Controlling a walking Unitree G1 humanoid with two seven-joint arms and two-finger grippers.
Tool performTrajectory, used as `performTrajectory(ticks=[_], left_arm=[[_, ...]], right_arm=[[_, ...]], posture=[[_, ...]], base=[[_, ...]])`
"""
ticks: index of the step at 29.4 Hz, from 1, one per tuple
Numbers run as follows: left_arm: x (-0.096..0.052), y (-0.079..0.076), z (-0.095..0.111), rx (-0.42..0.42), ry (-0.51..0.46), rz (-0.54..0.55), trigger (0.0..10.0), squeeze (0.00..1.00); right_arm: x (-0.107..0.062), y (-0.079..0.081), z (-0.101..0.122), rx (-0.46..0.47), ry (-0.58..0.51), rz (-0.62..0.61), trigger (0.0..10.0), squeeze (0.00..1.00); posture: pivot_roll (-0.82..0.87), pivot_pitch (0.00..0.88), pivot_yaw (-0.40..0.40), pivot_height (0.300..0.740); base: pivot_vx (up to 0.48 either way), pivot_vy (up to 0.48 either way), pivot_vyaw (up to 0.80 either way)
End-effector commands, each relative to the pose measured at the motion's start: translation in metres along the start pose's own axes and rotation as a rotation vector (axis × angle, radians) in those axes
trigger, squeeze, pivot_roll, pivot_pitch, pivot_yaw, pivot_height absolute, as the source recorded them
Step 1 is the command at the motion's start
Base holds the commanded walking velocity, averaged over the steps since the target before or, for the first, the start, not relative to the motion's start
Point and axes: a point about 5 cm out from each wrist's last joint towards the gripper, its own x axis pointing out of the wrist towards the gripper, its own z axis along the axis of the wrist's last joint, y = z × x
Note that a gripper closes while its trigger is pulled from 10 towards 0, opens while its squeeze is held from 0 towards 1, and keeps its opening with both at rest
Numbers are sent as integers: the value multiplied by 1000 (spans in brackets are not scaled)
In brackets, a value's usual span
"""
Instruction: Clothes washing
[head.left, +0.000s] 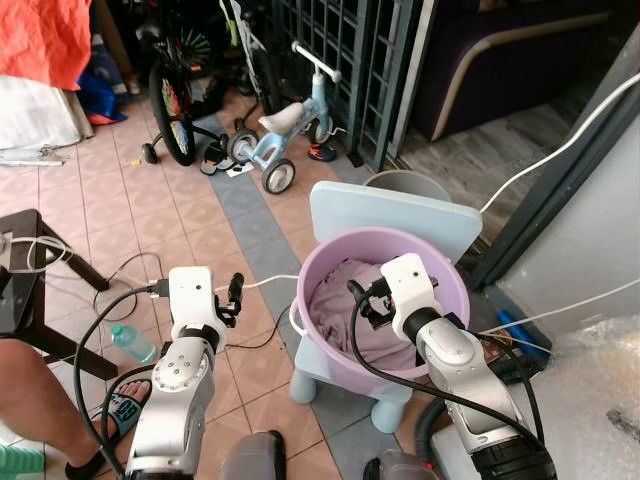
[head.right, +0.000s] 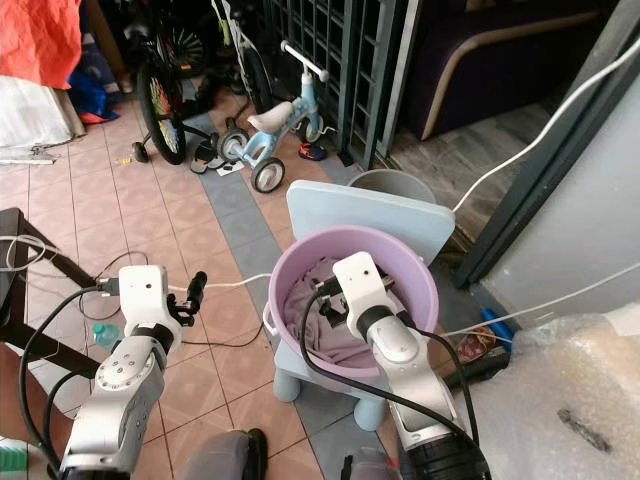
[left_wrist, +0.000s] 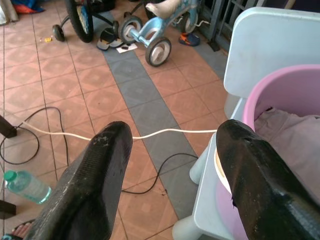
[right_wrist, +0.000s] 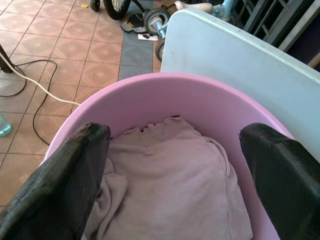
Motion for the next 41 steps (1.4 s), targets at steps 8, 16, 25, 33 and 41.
performTrajectory(ticks=[8,16,25,33,41], left_arm=[[-28,23,-6,81,65,20,10000,0],[-67,25,5,121,90,-9,10000,0],[-88,26,9,102,117,16,10000,0],[-96,27,11,91,131,44,10000,0],[-97,27,9,85,140,68,10000,0]], right_arm=[[17,-4,-28,149,211,-107,10000,0],[4,-3,-51,179,268,-178,10000,0],[25,13,-47,157,273,-159,10000,0],[56,26,-20,106,215,-62,4549,0],[66,11,-11,46,255,-105,0,0]], posture=[[123,254,3,740],[147,396,14,740],[171,464,-10,740],[224,462,-29,740],[220,443,-53,740]], base=[[0,0,0],[0,0,0],[0,0,0],[0,0,0],[0,0,0]])
